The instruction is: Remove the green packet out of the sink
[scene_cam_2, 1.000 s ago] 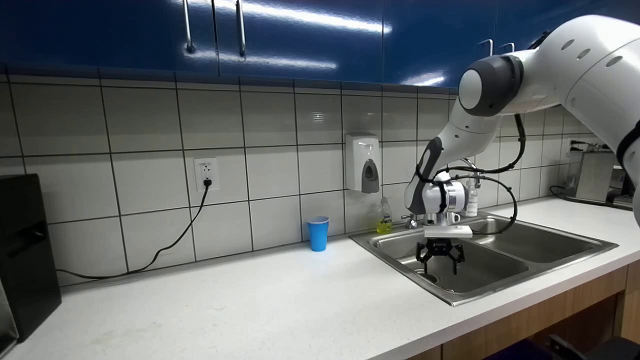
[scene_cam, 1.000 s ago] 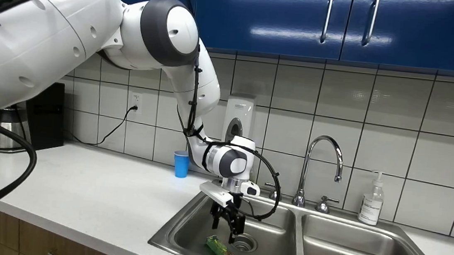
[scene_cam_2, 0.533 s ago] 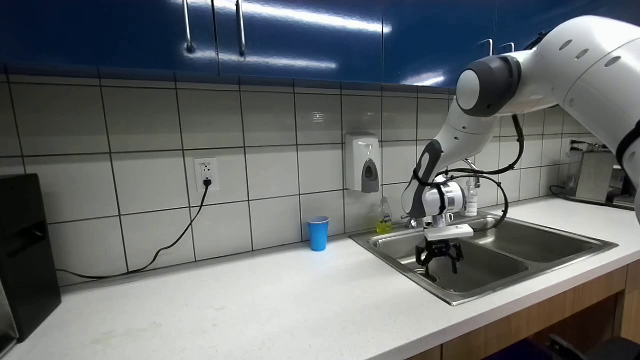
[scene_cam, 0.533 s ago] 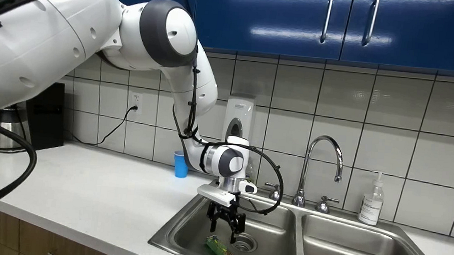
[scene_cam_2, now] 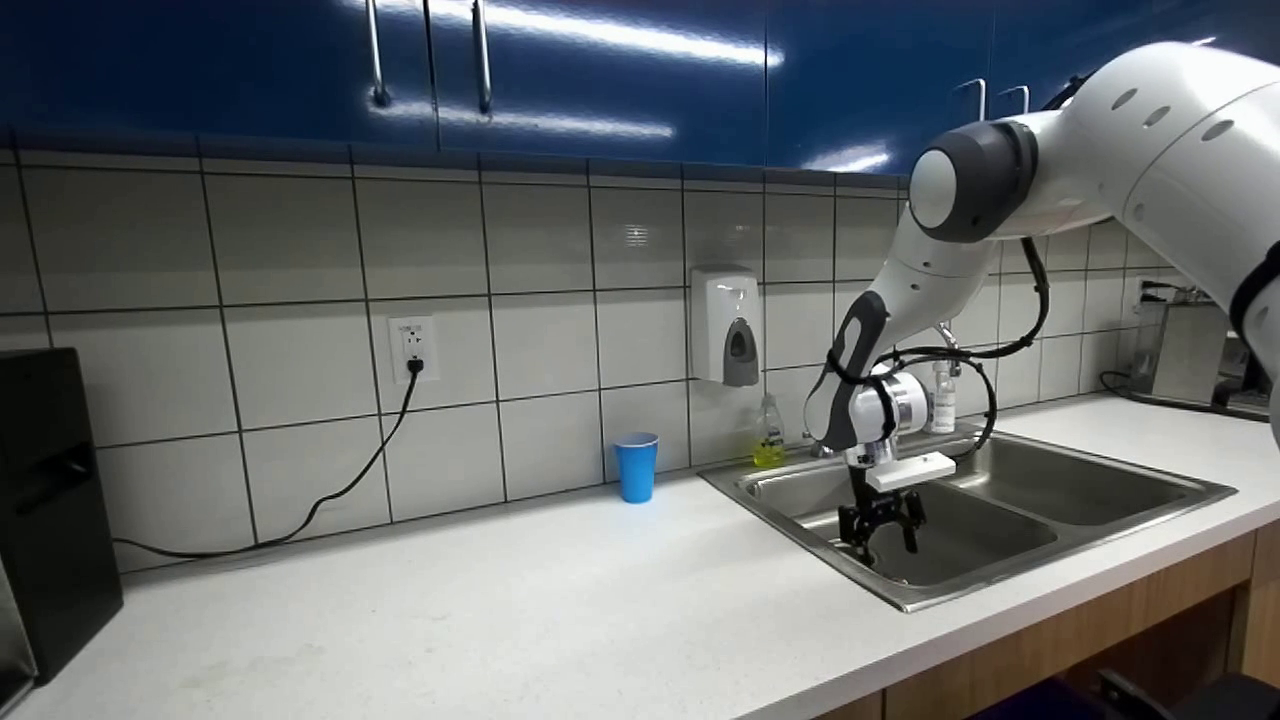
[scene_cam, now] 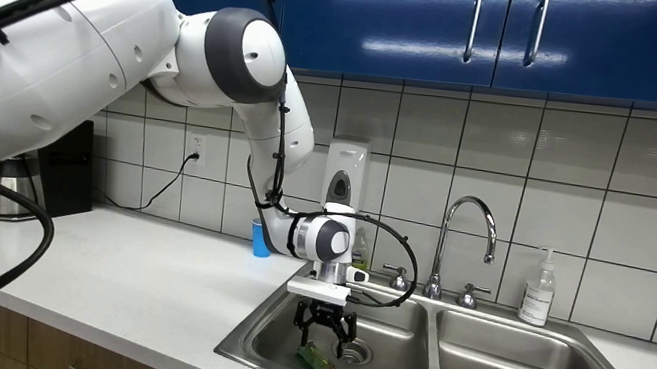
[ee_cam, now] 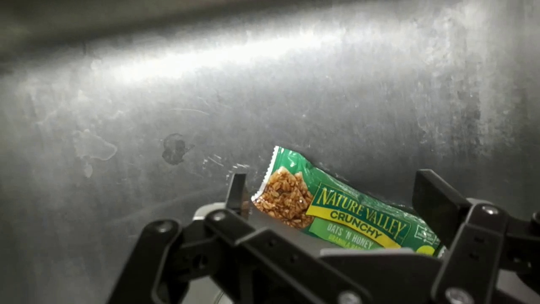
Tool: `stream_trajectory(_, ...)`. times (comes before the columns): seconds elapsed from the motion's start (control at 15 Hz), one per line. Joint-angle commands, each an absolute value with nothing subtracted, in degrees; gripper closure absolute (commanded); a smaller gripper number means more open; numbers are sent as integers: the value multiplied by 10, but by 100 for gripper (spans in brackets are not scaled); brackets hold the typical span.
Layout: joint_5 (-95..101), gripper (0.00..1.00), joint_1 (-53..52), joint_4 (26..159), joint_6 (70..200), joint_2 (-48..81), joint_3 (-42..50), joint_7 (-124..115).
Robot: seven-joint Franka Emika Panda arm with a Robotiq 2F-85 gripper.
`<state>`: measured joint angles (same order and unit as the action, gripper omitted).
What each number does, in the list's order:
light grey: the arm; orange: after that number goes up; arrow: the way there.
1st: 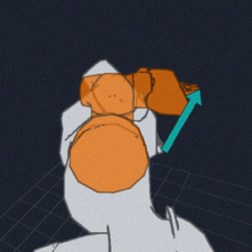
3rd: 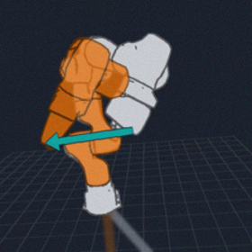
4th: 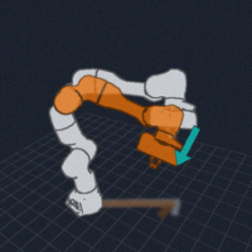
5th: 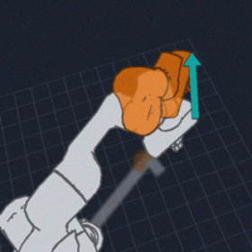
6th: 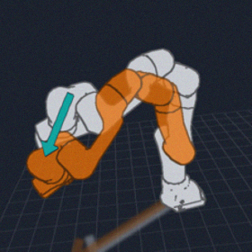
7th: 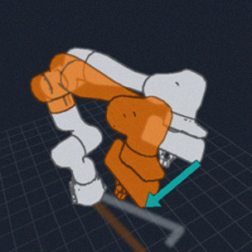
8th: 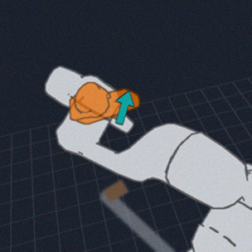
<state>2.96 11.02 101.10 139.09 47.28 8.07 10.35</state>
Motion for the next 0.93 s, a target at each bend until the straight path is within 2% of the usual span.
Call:
stream_trajectory(0.0, 61, 0, 127, 1000, 1400, 479, 66, 168)
stream_trajectory(0.87, 121, 0, 155, 951, 1334, 505, 17, 438)
